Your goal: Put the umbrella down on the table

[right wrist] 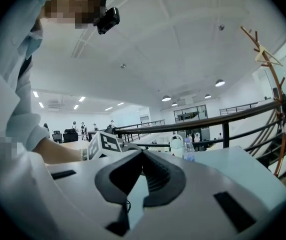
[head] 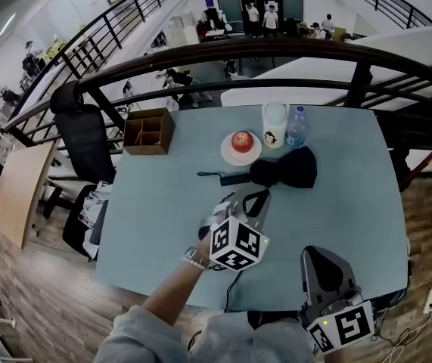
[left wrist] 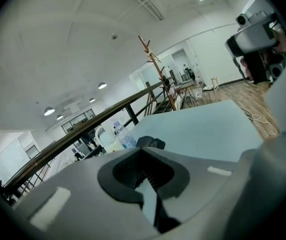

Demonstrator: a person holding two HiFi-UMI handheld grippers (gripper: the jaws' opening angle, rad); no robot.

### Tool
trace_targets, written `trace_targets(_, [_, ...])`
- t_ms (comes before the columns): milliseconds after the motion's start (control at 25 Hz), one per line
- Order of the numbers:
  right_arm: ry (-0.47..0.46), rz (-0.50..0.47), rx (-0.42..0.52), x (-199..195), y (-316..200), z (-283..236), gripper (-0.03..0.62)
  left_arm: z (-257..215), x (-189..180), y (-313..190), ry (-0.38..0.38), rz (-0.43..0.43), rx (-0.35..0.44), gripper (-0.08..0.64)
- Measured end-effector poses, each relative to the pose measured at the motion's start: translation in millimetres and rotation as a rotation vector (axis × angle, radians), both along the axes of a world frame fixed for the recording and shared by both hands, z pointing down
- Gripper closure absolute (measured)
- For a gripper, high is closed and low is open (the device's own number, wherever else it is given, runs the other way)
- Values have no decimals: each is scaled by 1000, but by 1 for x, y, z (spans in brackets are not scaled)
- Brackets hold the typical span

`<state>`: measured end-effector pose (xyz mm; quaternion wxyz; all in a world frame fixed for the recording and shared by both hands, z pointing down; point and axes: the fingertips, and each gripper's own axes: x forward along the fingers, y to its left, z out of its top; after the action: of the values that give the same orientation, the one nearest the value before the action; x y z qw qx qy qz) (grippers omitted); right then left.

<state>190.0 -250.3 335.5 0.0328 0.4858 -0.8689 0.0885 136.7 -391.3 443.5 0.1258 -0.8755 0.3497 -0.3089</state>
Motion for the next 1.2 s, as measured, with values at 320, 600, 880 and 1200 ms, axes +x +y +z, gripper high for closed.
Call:
trace_targets(320, [20,26,50,-20,27,-14,592,-27,-17,70,98,-12,41,554])
trace_targets(600, [33,70,77,-29,52,-19,592,-44,-21,126,153,16,87,554])
trace_targets(880, [25,92,81,-35,71,-20,592,-69,-25,159,178,34,138,554])
trace_targets(1200, [7,70,91,-33,78,-23,592,-73,-38,175,165,-20,142,554])
